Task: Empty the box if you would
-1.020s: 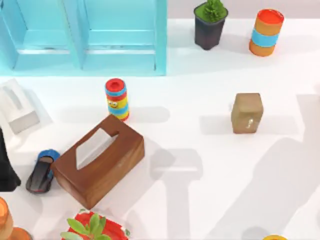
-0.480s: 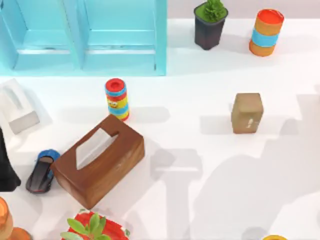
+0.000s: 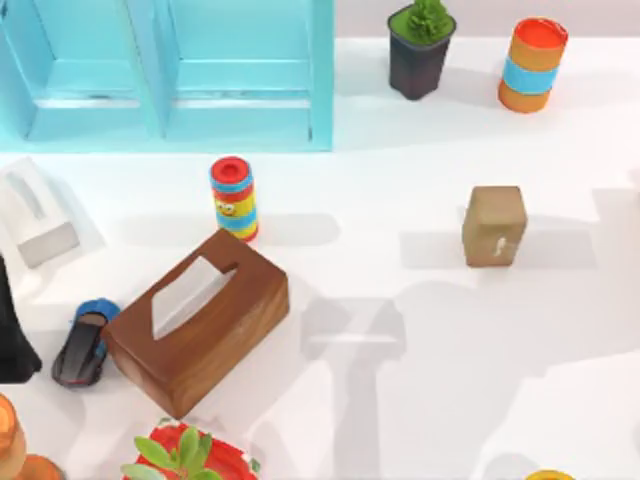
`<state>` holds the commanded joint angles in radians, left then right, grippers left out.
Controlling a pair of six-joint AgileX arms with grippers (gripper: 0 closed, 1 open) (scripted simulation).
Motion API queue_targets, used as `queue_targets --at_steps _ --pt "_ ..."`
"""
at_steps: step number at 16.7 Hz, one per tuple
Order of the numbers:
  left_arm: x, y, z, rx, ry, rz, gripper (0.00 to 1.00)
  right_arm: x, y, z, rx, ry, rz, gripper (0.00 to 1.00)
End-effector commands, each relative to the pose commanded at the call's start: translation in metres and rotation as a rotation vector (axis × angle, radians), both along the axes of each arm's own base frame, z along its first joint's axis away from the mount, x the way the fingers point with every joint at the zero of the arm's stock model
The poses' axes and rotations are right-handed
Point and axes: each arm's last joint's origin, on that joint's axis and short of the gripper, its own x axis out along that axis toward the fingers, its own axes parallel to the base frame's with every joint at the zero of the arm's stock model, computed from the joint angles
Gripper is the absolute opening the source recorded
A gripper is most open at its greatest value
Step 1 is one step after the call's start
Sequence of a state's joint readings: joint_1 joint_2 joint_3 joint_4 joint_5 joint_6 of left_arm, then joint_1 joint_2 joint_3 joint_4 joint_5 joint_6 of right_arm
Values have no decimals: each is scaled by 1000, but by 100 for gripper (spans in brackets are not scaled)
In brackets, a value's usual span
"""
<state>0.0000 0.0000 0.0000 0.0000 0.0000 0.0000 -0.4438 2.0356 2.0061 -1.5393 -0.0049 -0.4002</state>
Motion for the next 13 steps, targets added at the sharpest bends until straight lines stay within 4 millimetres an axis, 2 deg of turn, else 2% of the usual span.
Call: queue_targets --at_steps 3,6,9,13 --pt "0 0 0 0 0 0 100 -1 -1 0 0 0 -7 0" --pt "0 0 0 0 0 0 100 7 20 -2 -9 -17 -9 0" --pt "0 0 0 0 0 0 100 21 68 -9 -16 -37 -5 0" --pt "0 0 0 0 0 0 100 27 152 -32 -17 -28 -7 0"
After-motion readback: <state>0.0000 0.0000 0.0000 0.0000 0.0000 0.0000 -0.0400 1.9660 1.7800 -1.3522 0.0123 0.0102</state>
